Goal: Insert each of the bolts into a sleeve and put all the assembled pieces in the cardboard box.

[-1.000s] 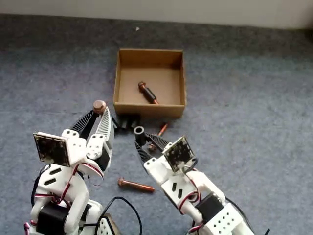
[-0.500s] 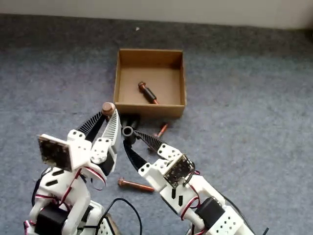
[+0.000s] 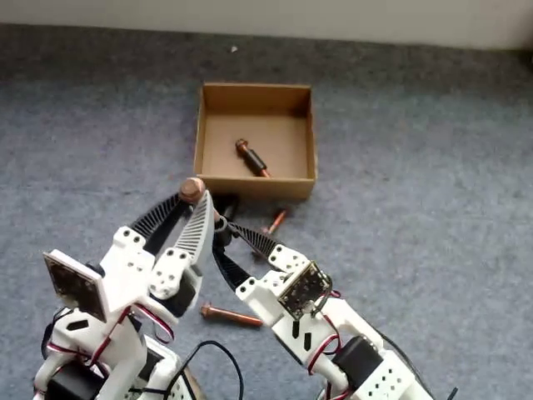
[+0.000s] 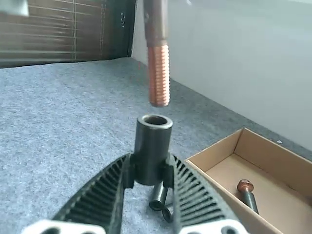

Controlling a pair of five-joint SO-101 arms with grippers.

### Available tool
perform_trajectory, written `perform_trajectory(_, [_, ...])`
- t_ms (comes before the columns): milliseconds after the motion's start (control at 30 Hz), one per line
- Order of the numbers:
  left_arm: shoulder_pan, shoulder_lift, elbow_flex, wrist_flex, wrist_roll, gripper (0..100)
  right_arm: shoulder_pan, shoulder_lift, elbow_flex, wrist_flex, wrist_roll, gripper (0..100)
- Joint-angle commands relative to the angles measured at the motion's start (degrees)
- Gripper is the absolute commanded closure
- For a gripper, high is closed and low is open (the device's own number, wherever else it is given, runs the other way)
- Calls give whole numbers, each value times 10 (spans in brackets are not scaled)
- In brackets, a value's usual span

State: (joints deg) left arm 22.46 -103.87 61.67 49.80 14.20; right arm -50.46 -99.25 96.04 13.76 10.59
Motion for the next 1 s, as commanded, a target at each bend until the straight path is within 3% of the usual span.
perform_trajectory(0, [19,0,-4,0,0,958,-6,-18,67,0,7,993])
perform_trajectory(800, [20,0,53,25,-28,952,20,-19,66,-4,7,993])
perform_trajectory(967, [18,0,84,25,-51,862,23,-19,66,-4,6,993])
